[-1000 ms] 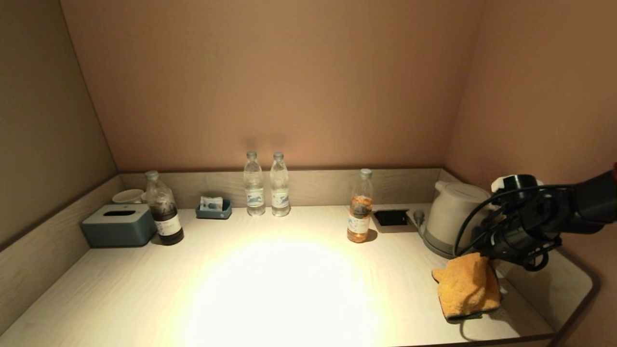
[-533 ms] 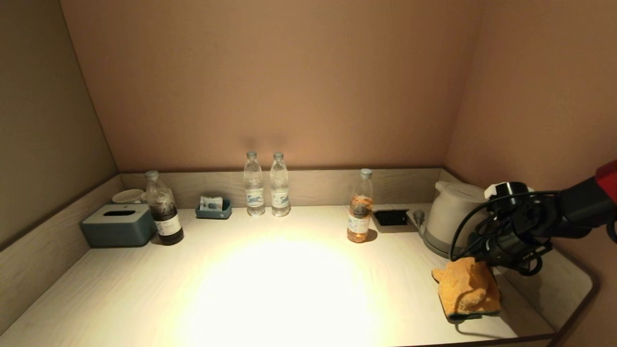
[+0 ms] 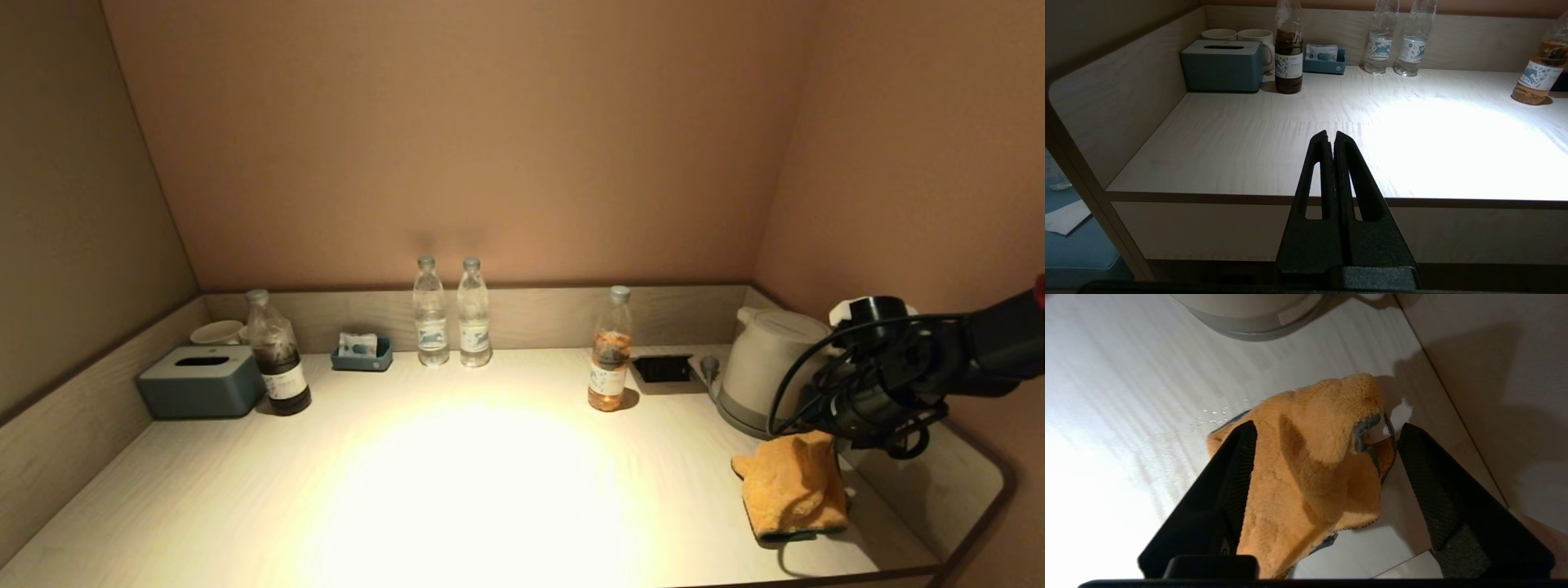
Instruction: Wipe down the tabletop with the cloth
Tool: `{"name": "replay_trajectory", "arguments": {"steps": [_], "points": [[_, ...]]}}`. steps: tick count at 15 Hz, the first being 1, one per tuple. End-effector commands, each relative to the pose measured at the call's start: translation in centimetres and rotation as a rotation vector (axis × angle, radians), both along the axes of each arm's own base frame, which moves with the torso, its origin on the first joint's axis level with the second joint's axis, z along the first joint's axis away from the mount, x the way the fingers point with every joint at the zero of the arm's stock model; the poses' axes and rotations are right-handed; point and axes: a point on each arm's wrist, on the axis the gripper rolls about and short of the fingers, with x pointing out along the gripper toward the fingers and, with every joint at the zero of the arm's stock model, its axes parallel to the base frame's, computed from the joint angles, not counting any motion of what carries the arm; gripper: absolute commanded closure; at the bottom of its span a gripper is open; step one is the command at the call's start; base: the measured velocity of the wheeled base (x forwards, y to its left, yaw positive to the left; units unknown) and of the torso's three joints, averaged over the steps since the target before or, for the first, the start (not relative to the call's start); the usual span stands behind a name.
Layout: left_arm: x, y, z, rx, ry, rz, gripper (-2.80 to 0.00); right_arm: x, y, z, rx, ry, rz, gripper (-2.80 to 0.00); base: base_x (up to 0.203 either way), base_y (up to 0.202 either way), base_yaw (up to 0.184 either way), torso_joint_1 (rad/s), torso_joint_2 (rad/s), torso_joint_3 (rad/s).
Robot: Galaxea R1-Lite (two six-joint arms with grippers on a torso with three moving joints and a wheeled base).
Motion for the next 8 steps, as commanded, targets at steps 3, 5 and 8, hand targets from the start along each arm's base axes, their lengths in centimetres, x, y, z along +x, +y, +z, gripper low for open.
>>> {"name": "replay_trajectory", "arguments": {"steps": [3,5,8], "points": [[0.0,0.0,0.0,-0.001,-0.001,-0.001,0.0,-2.9,2.4,6.3,-0.029,-0.155,0.054,-2.8,0.0,0.0,0.0,0.0,0.0,0.0],[0.0,0.0,0.0,-0.001,-0.001,-0.001,0.0,-5.4,4.8,9.8,-0.037,-0.241,0.125,-2.8,0.0,0.0,0.0,0.0,0.0,0.0],[0.0,0.0,0.0,-0.001,-0.001,-0.001,0.0,-9.1,8.0,13.9,-0.037,-0.375,0.243,-1.01,0.0,0.0,0.0,0.0,0.0,0.0]]}}
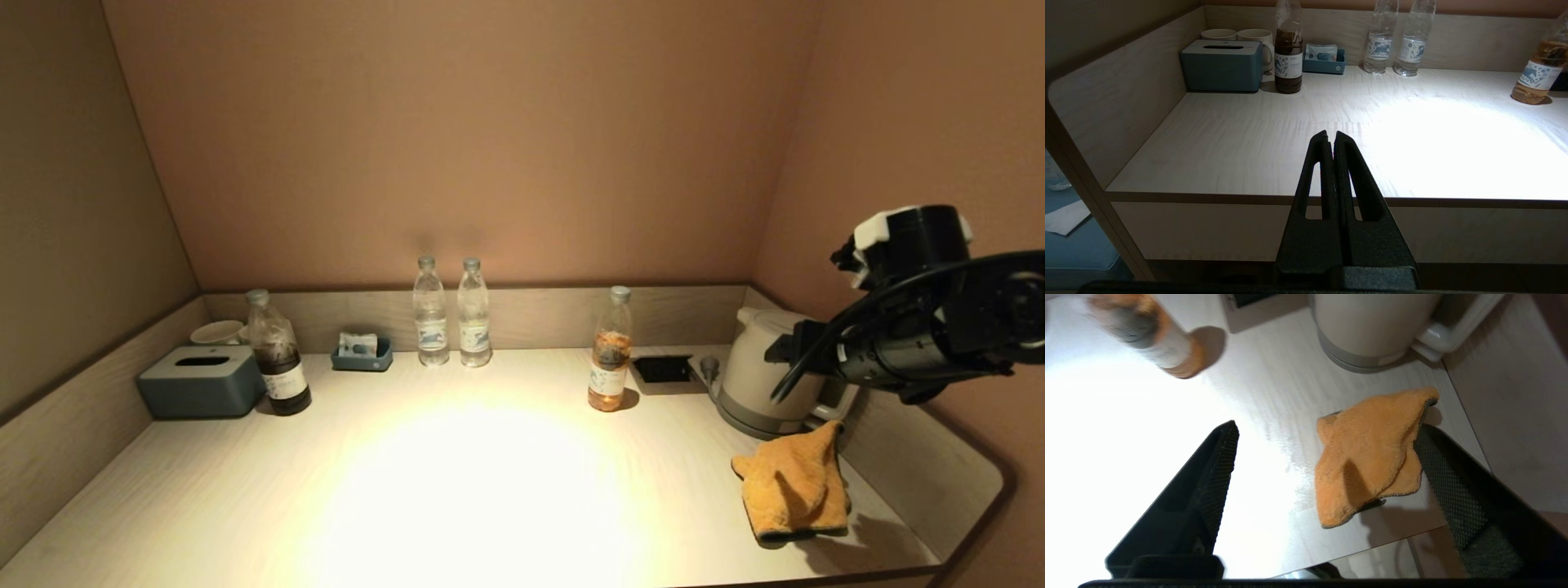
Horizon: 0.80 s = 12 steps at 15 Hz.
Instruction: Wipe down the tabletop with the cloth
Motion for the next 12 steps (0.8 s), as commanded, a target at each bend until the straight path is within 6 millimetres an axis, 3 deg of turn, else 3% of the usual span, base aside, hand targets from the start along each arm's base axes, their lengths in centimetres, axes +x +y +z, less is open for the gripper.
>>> {"name": "replay_trajectory", "arguments": {"steps": [1,8,10,12], "points": [[0.0,0.0,0.0,0.0,-0.001,0.001,0.0,-4.0,2.1,4.3,-0.004,-0.15,0.089,0.0,0.0,0.0,0.0,0.0,0.0,0.0],[0.0,0.0,0.0,0.0,-0.001,0.001,0.0,-10.8,3.6,9.7,-0.052,-0.381,0.215,0.0,0.0,0.0,0.0,0.0,0.0,0.0],[0.0,0.0,0.0,0.0,-0.001,0.001,0.0,-11.1,3.6,9.6,-0.058,-0.383,0.214,0.0,0.0,0.0,0.0,0.0,0.0,0.0],[0.0,0.0,0.0,0.0,-0.001,0.001,0.0,-14.1,3.1,10.0,-0.07,-0.439,0.186,0.0,0.0,0.0,0.0,0.0,0.0,0.0]]}}
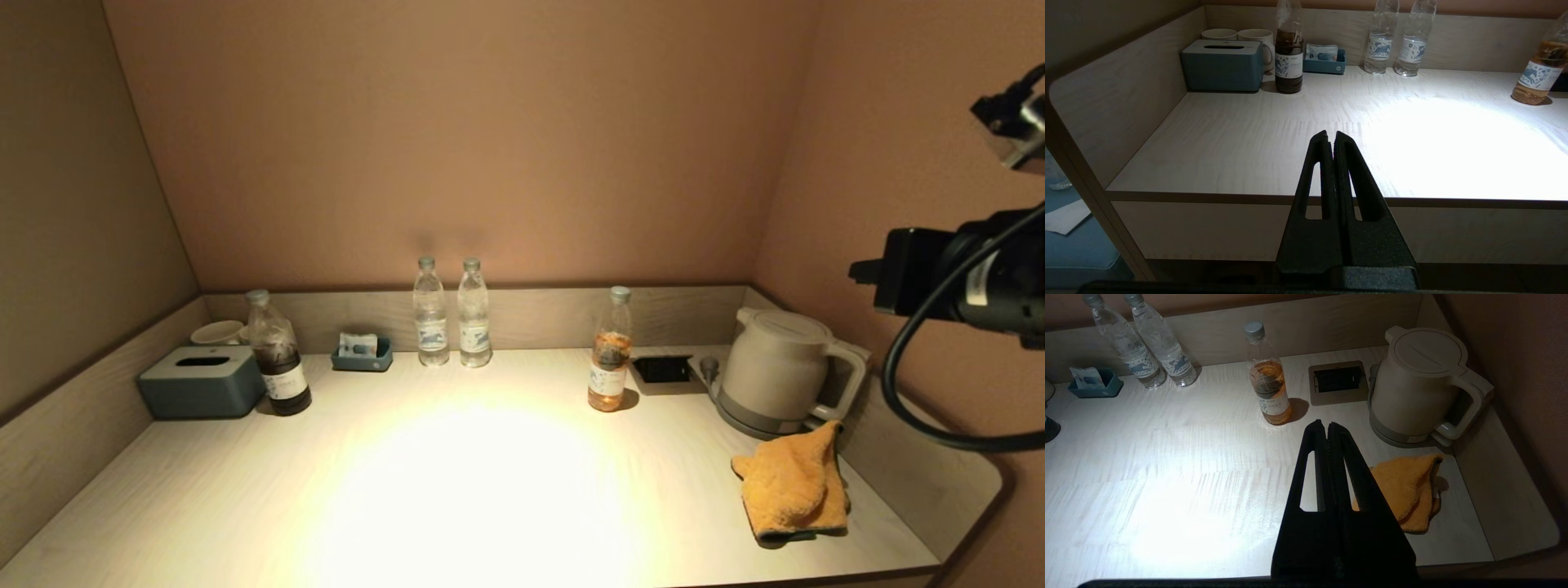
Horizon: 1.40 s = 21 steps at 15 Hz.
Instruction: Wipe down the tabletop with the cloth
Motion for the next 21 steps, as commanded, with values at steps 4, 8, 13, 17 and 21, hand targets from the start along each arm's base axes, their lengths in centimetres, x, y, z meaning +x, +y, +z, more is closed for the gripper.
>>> {"name": "replay_trajectory", "arguments": {"steps": [4,8,13,17,21], "points": [[0.0,0.0,0.0,-0.001,-0.001,0.0,0.0,-11.9,-2.2,1.0,0.01,-0.264,-0.112,0.0,0.0,0.0,0.0,0.0,0.0,0.0],[0.0,0.0,0.0,-0.001,-0.001,0.0,0.0,-16.4,-3.3,-0.7,-0.003,-0.331,-0.23,0.0,0.0,0.0,0.0,0.0,0.0,0.0],[0.0,0.0,0.0,-0.001,-0.001,0.0,0.0,-20.1,-3.7,-5.5,-0.072,-0.344,-0.362,0.0,0.0,0.0,0.0,0.0,0.0,0.0],[0.0,0.0,0.0,-0.001,-0.001,0.0,0.0,-21.8,-3.5,-8.0,-0.102,-0.389,-0.368,0.0,0.0,0.0,0.0,0.0,0.0,0.0],[0.0,0.0,0.0,-0.001,-0.001,0.0,0.0,-24.1,-3.3,-10.2,-0.077,-0.486,-0.283,0.0,0.0,0.0,0.0,0.0,0.0,0.0]]}}
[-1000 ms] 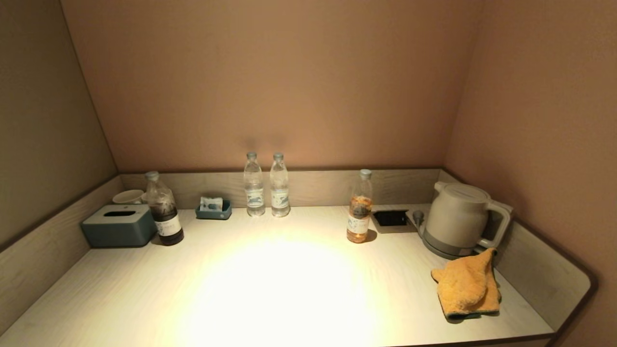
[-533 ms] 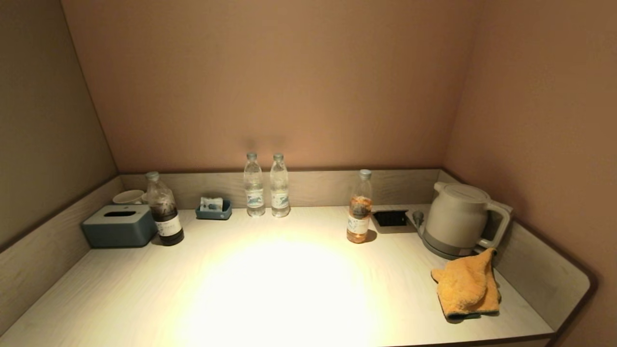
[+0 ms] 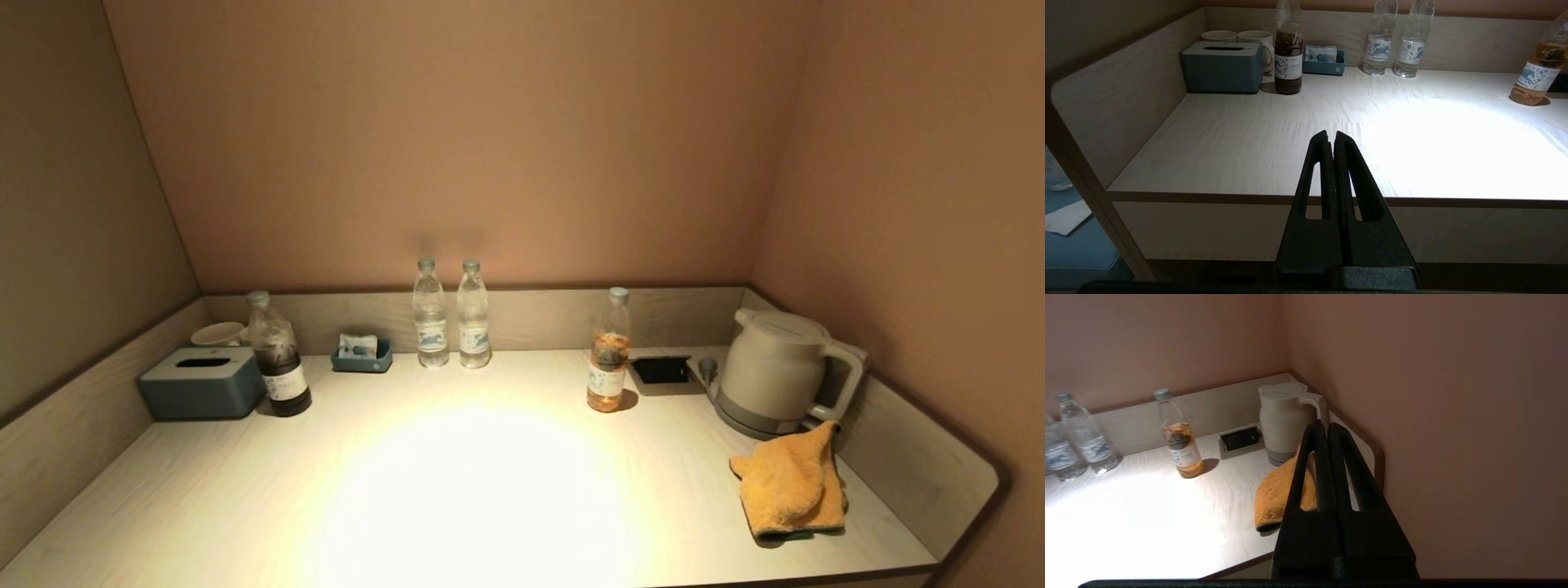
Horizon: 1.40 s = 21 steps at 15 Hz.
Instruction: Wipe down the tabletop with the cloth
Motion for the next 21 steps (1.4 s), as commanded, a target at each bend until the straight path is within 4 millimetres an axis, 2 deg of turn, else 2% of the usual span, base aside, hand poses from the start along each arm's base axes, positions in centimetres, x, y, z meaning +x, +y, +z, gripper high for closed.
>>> {"name": "replay_trajectory", "arguments": {"steps": [1,3,4,6,9,12,16,21], "points": [[0.0,0.0,0.0,-0.001,-0.001,0.001,0.0,-1.9,0.1,-1.6,-0.019,-0.085,0.079,0.0,0.0,0.0,0.0,0.0,0.0,0.0],[0.0,0.0,0.0,-0.001,-0.001,0.001,0.0,-2.9,0.3,-3.3,-0.072,-0.123,0.147,0.0,0.0,0.0,0.0,0.0,0.0,0.0],[0.0,0.0,0.0,-0.001,-0.001,0.001,0.0,-2.9,0.3,-4.3,-0.106,-0.118,0.167,0.0,0.0,0.0,0.0,0.0,0.0,0.0],[0.0,0.0,0.0,-0.001,-0.001,0.001,0.0,-2.3,0.4,-4.8,-0.136,-0.116,0.176,0.0,0.0,0.0,0.0,0.0,0.0,0.0],[0.0,0.0,0.0,-0.001,-0.001,0.001,0.0,-0.3,0.4,-7.0,-0.181,-0.113,0.176,0.0,0.0,0.0,0.0,0.0,0.0,0.0],[0.0,0.0,0.0,-0.001,-0.001,0.001,0.0,1.6,0.5,-10.2,-0.218,-0.086,0.204,0.0,0.0,0.0,0.0,0.0,0.0,0.0],[0.0,0.0,0.0,-0.001,-0.001,0.001,0.0,2.2,0.5,-11.7,-0.214,-0.046,0.22,0.0,0.0,0.0,0.0,0.0,0.0,0.0],[0.0,0.0,0.0,-0.001,-0.001,0.001,0.0,2.3,0.6,-12.2,-0.208,0.007,0.251,0.0,0.0,0.0,0.0,0.0,0.0,0.0]]}}
